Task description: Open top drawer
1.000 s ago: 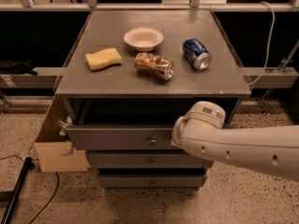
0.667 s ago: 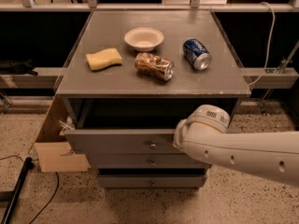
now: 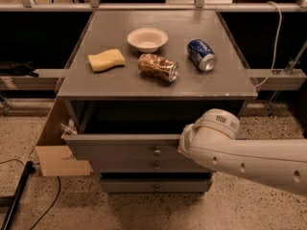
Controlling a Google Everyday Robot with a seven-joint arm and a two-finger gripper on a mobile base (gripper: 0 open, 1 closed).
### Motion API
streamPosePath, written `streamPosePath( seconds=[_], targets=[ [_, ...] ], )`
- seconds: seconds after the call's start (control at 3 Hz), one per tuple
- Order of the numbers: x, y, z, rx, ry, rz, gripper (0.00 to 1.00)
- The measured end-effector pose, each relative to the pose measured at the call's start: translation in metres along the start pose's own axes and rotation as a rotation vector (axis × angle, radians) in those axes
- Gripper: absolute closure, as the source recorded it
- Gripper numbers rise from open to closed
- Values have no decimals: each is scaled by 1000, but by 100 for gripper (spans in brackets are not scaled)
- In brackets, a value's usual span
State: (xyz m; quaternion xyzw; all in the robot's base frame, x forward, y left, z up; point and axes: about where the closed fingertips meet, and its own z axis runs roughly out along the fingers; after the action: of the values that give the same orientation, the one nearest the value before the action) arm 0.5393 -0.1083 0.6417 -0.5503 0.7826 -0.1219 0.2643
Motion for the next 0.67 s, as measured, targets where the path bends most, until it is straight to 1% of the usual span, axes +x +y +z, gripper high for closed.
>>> streamPosePath(
  seconds=[0.33, 0.67],
  targets=[
    [2, 7, -8, -3, -13, 37, 100],
    [2, 7, -8, -3, -13, 37, 86]
  ],
)
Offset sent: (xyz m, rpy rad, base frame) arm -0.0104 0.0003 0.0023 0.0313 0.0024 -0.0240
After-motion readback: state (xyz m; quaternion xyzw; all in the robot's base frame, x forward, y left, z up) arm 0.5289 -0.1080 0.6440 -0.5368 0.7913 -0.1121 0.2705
